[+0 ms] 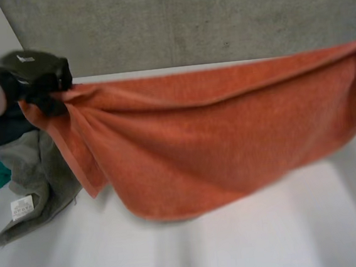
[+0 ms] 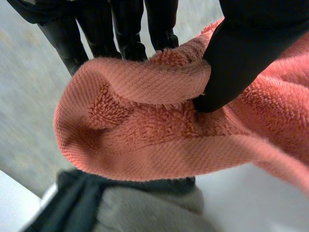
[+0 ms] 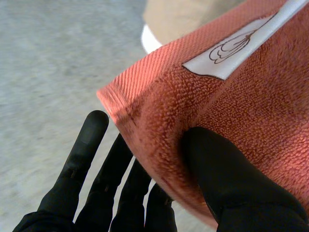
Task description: Fold the laundry.
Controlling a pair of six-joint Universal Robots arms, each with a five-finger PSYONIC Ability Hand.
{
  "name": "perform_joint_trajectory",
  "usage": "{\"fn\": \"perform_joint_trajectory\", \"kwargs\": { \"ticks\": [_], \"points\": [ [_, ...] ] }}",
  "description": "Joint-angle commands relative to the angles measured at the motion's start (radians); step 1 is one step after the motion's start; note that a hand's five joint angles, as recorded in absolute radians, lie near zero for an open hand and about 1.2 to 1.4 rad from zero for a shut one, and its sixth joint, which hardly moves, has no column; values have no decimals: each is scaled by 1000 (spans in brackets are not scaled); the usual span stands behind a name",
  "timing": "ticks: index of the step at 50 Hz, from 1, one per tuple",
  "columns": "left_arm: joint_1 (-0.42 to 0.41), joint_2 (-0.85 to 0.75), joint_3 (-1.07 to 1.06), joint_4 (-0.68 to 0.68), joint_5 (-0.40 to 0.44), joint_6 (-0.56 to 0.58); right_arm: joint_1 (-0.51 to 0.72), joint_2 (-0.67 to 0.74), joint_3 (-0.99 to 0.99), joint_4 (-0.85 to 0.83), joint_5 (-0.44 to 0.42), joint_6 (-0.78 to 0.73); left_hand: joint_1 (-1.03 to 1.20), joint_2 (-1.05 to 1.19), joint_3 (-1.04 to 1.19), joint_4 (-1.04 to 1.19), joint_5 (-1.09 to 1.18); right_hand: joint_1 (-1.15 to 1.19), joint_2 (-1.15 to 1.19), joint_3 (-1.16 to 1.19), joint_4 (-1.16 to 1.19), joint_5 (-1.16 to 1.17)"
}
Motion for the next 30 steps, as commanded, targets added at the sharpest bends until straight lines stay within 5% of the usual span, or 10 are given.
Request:
{"fn": "perform_joint_trajectory", "kwargs": {
  "ticks": [1,7,12,16,22,30],
  "points": [
    [-38,-273,190,24,-99,58,91,196,-54,-93,85,-49,273,202,224,213,250,250,209,204,197,222],
    [-66,-341,432,183,-88,55,135,303,-206,-381,177,47,273,202,224,213,250,250,209,204,197,222],
    [-80,-240,468,548,-119,-61,133,289,-231,-819,234,298,273,202,224,213,250,250,209,204,197,222],
    [-100,-176,394,775,-147,-183,128,223,-177,-1004,231,418,273,202,224,213,250,250,209,204,197,222],
    [-106,-195,299,807,-134,-237,131,191,-105,-913,197,420,273,202,224,213,250,250,209,204,197,222],
    [-109,-325,117,696,-147,-133,159,229,71,-681,91,388,273,202,224,213,250,250,209,204,197,222]
  ]
}}
